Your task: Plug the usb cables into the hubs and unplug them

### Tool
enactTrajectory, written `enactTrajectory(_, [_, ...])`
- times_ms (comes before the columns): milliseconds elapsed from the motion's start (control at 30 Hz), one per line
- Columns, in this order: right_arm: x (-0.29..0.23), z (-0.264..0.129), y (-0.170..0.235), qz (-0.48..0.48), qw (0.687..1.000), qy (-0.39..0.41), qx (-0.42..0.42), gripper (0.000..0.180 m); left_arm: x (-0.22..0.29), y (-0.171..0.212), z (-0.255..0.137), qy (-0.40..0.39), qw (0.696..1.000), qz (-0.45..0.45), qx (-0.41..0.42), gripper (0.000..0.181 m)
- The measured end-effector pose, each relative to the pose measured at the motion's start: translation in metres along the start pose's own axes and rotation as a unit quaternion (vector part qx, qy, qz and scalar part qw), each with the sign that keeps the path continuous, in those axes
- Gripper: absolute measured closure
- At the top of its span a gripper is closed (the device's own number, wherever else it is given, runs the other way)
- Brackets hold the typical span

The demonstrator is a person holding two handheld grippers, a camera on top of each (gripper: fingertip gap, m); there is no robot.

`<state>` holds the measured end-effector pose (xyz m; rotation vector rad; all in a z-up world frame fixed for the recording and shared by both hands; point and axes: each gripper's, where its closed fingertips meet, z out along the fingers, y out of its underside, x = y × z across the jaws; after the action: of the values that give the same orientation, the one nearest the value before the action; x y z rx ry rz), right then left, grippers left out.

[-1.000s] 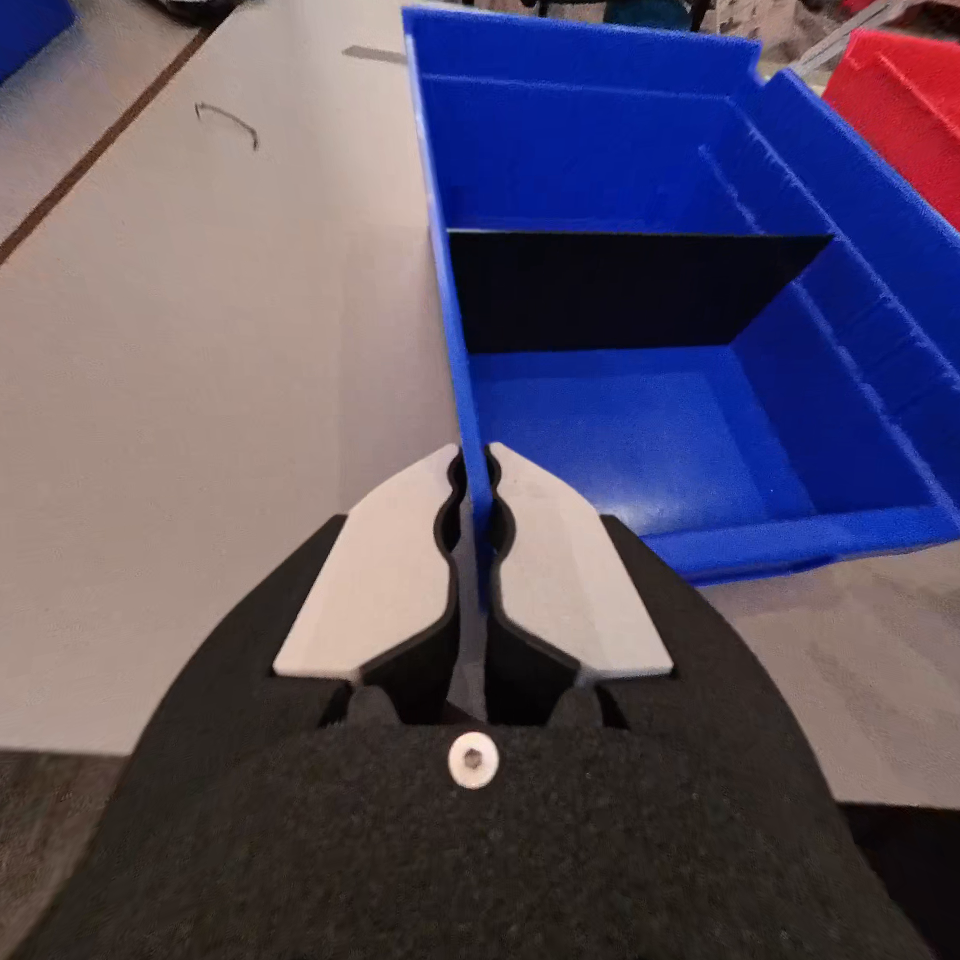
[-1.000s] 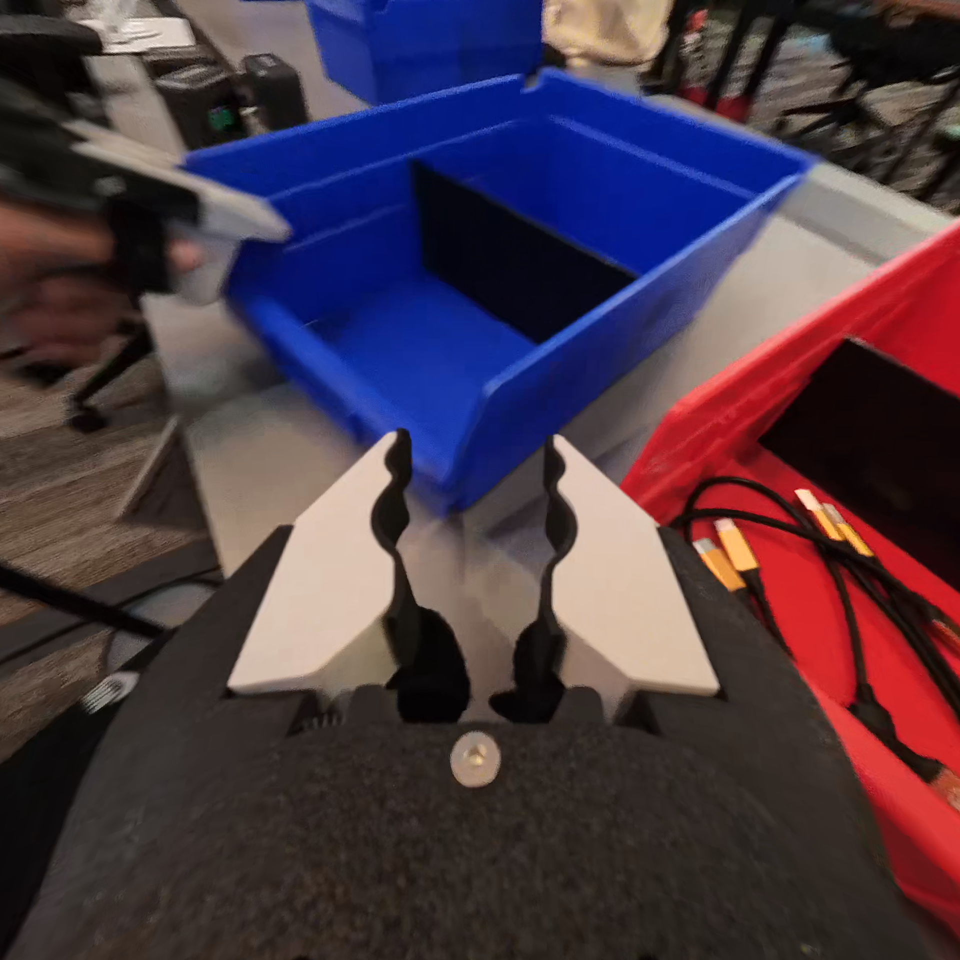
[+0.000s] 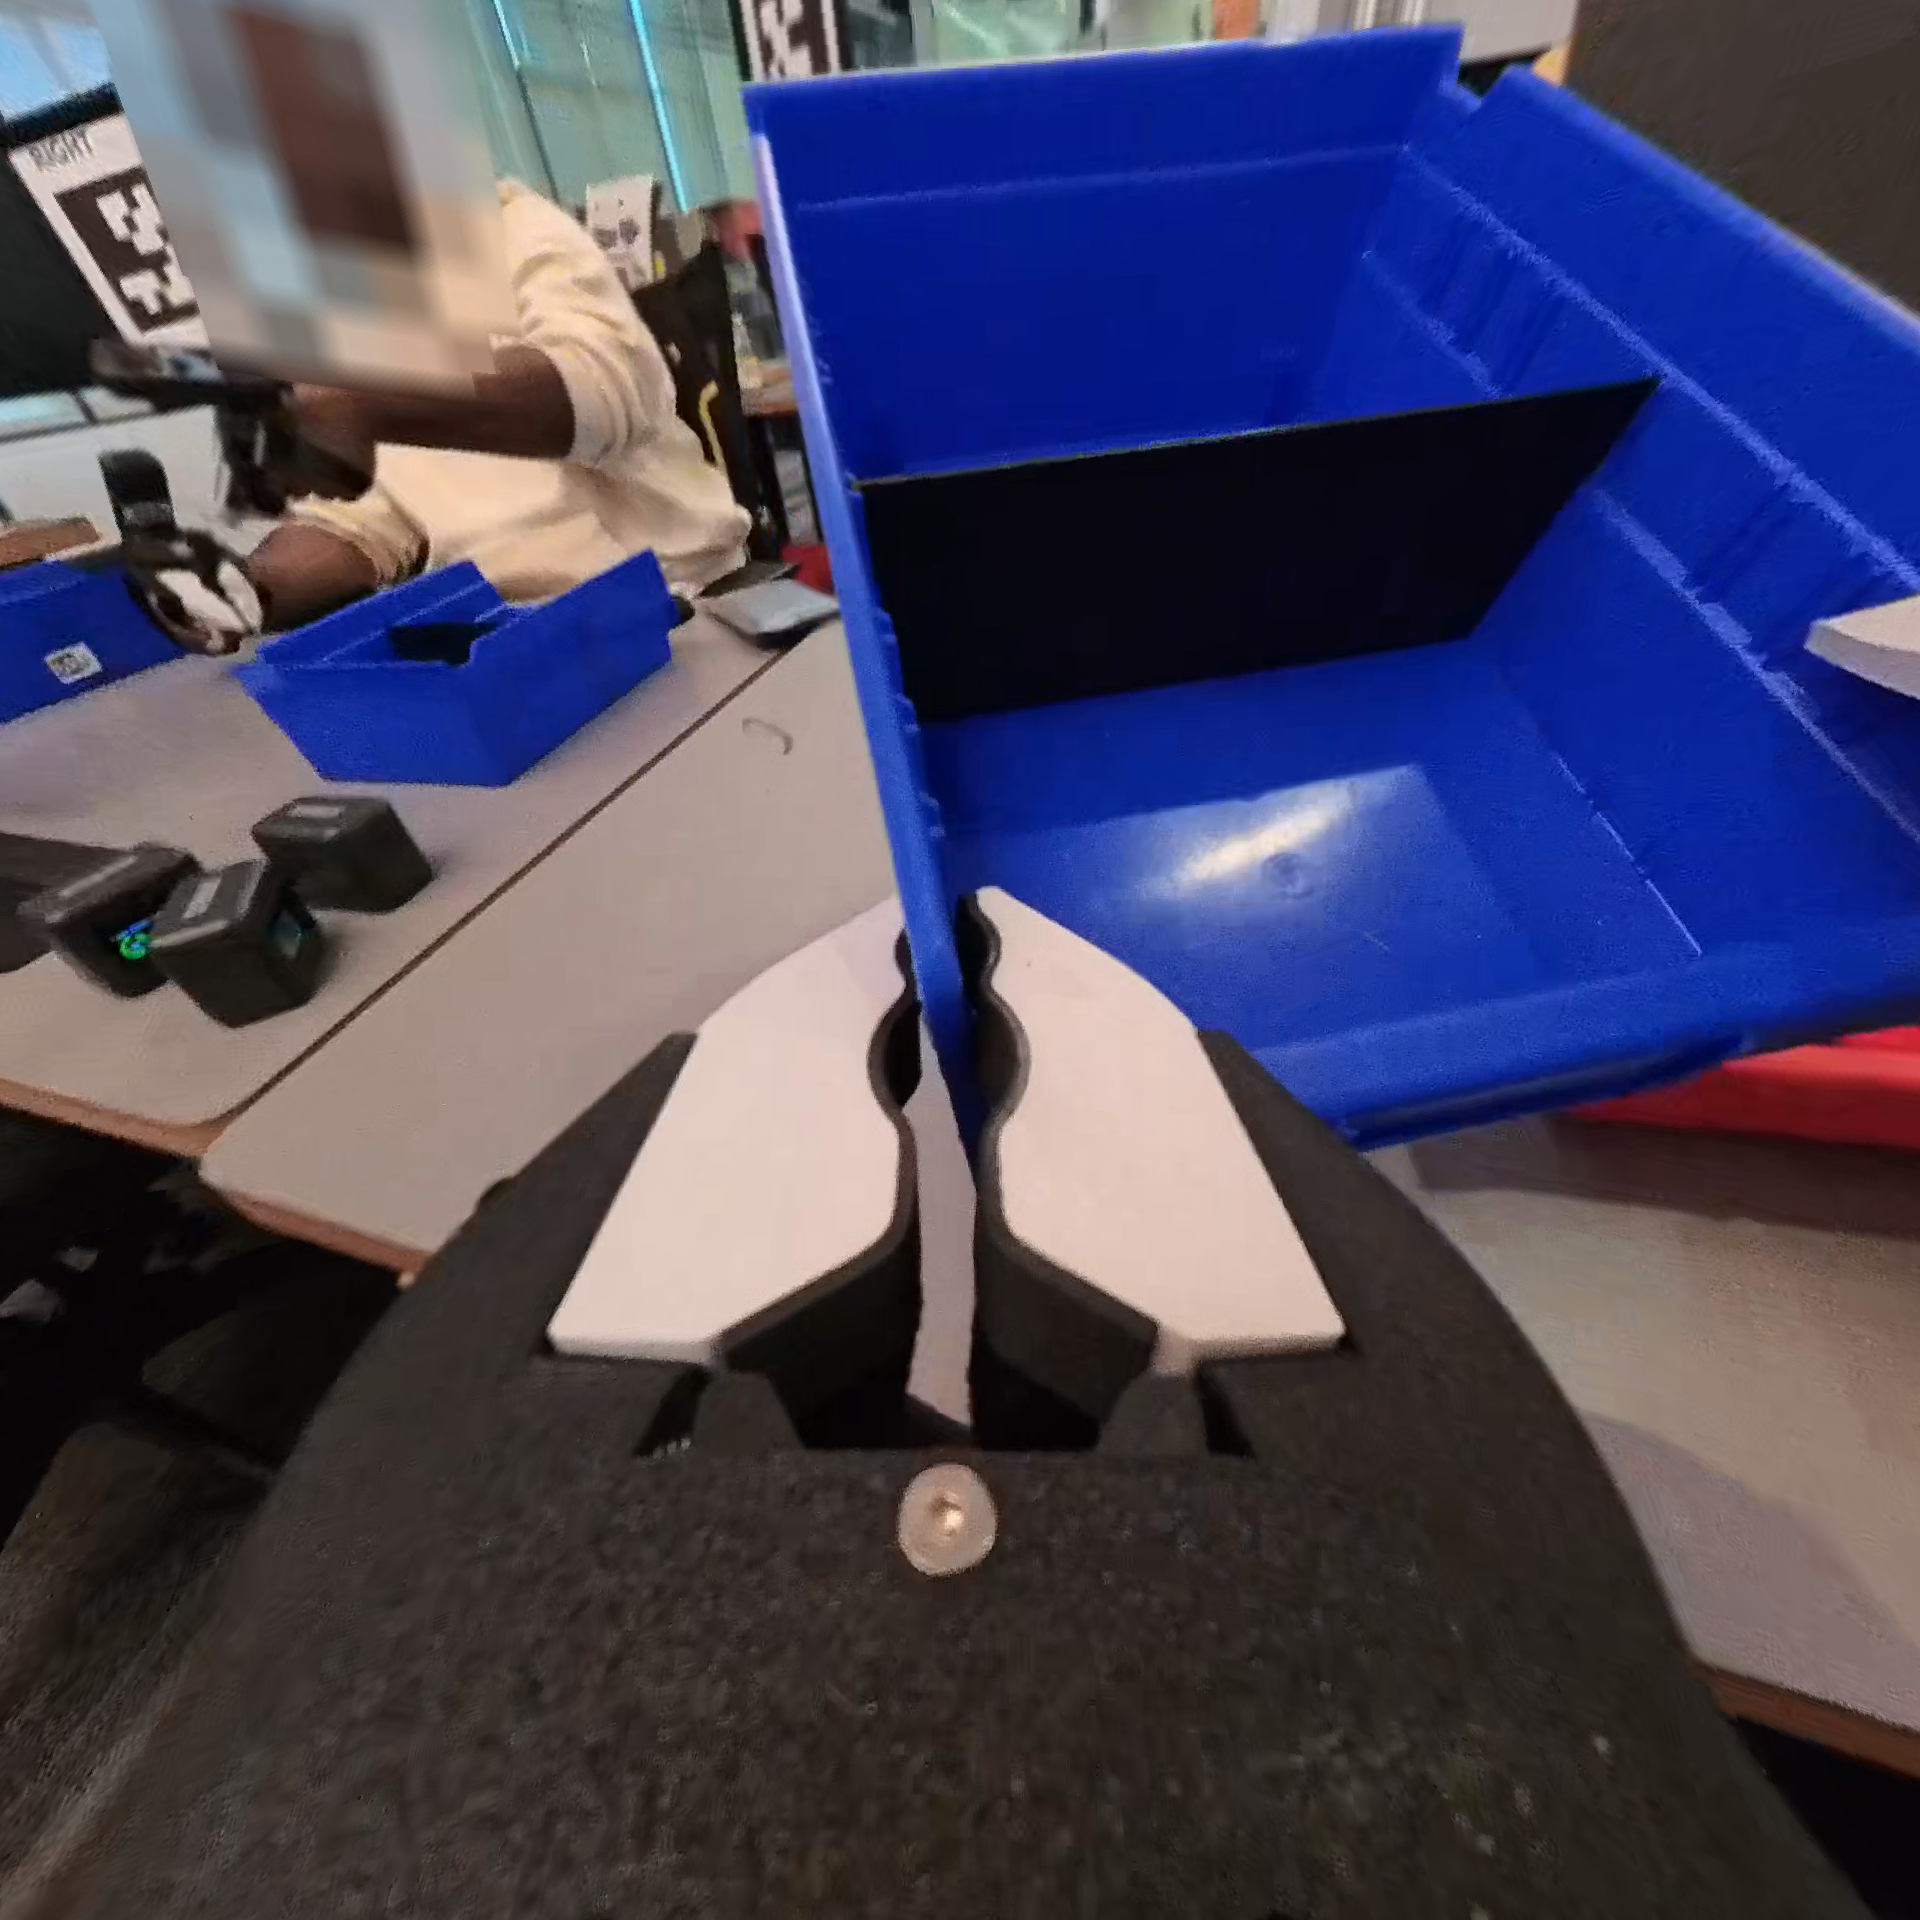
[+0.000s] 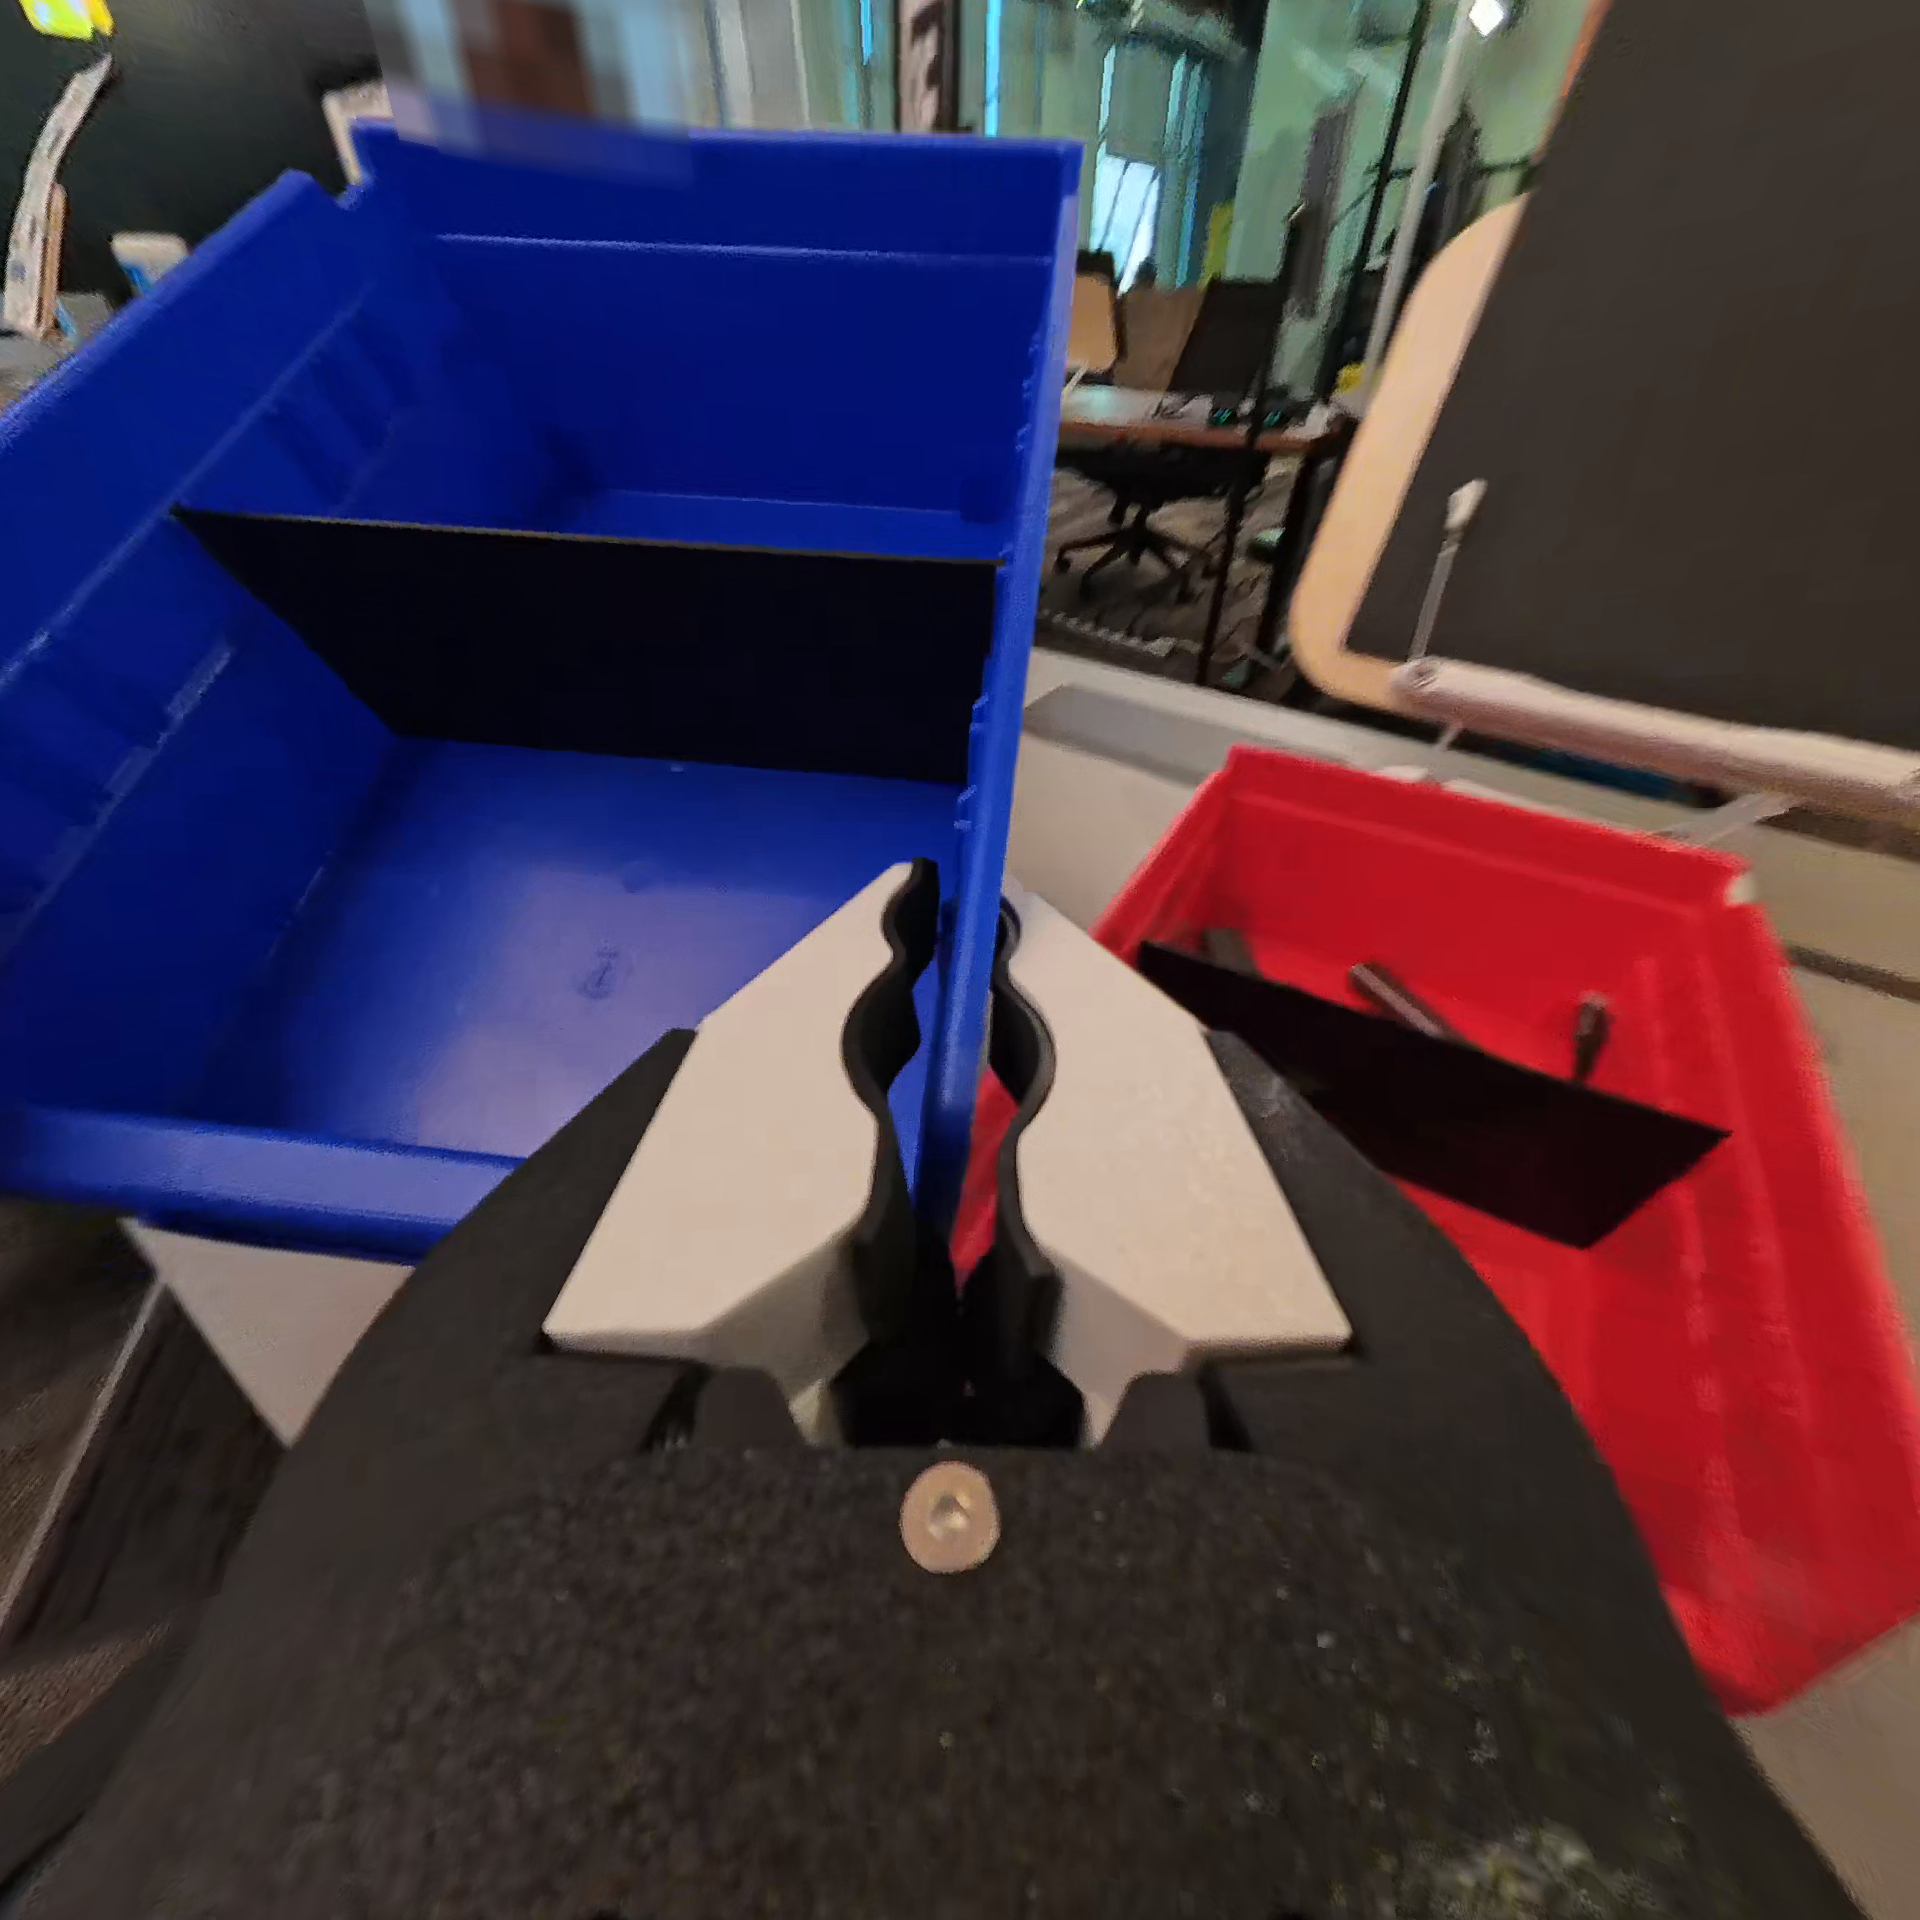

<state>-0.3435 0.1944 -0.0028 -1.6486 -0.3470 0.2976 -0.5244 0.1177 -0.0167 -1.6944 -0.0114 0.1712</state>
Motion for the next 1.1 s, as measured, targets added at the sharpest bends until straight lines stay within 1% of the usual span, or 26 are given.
enactTrajectory(133, [0.063,-0.027,-0.034,0.000,0.997,0.065,0.044,0.174,0.055,-0.042,0.014,0.055,0.997,0.010,0.050,0.177])
enactTrajectory(267, [0.141,-0.066,-0.053,0.010,0.986,0.150,0.067,0.174,0.135,-0.075,0.029,0.133,0.988,0.018,0.082,0.176])
enactTrajectory(400, [0.225,-0.114,-0.053,0.031,0.967,0.243,0.070,0.174,0.230,-0.093,0.039,0.216,0.972,0.030,0.087,0.176])
enactTrajectory(500, [0.285,-0.150,-0.036,0.063,0.949,0.301,0.066,0.175,0.303,-0.093,0.039,0.273,0.957,0.047,0.083,0.176])
enactTrajectory(567, [0.321,-0.171,-0.018,0.094,0.939,0.326,0.064,0.175,0.348,-0.084,0.037,0.303,0.948,0.058,0.072,0.175])
enactTrajectory(633, [0.353,-0.184,0.010,0.130,0.933,0.331,0.054,0.174,0.388,-0.069,0.037,0.322,0.942,0.071,0.055,0.175])
enactTrajectory(700, [0.382,-0.192,0.044,0.161,0.928,0.334,0.028,0.174,0.422,-0.048,0.038,0.331,0.938,0.090,0.037,0.175])
enactTrajectory(800, [0.417,-0.196,0.097,0.180,0.921,0.344,-0.027,0.175,0.465,-0.007,0.041,0.350,0.930,0.117,-0.010,0.174])
enactTrajectory(867, [0.431,-0.194,0.125,0.197,0.917,0.340,-0.064,0.174,0.483,0.020,0.046,0.360,0.924,0.118,-0.052,0.173])
enactTrajectory(967, [0.445,-0.187,0.148,0.221,0.916,0.318,-0.104,0.174,0.498,0.049,0.052,0.372,0.916,0.107,-0.105,0.172])
enactTrajectory(1033, [0.449,-0.177,0.153,0.269,0.918,0.278,-0.082,0.172,0.501,0.059,0.059,0.365,0.919,0.099,-0.112,0.171])
enactTrajectory(1100, [0.451,-0.170,0.151,0.303,0.920,0.242,-0.062,0.167,0.503,0.058,0.062,0.359,0.922,0.094,-0.107,0.171])
